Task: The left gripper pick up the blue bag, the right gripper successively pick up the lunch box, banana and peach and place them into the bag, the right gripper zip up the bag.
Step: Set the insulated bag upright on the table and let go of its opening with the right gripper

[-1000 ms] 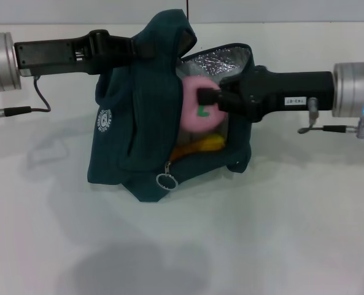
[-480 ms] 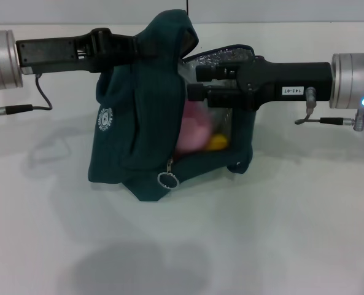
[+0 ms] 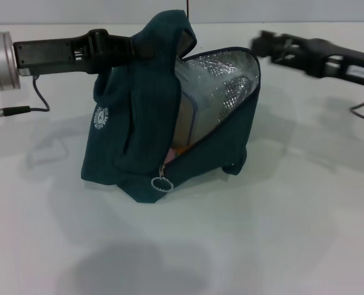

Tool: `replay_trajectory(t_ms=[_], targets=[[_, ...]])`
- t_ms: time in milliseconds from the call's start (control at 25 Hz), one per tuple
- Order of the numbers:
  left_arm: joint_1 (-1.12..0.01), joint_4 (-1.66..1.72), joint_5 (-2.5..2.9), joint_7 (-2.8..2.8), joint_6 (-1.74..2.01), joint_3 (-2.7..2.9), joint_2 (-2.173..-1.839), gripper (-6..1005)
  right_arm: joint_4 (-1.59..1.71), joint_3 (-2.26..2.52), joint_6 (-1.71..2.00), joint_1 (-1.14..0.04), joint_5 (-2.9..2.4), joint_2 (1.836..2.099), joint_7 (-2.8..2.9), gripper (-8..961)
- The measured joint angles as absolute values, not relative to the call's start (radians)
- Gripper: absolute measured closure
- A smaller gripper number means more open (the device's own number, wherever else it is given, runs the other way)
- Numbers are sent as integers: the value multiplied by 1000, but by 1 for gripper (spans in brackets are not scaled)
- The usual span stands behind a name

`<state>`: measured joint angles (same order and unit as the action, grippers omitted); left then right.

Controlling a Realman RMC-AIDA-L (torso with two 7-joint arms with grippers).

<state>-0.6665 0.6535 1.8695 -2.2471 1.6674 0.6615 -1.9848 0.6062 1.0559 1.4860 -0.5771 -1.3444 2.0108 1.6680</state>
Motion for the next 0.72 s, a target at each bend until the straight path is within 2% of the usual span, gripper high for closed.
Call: replay_trajectory(t_ms=[160, 280, 720], targets=[[-667, 654, 1870, -2247, 1668, 661, -1985, 966, 547, 967, 1513, -471, -1335, 2009, 1833, 270], [-667, 654, 1869, -2246, 1668, 663, -1989, 966, 456, 958, 1527, -449, -1327, 2009, 1895, 271], [-674, 653, 1870, -2244, 1667, 667, -1998, 965, 243, 1021, 1443, -593, -1338, 2016, 1966, 282]])
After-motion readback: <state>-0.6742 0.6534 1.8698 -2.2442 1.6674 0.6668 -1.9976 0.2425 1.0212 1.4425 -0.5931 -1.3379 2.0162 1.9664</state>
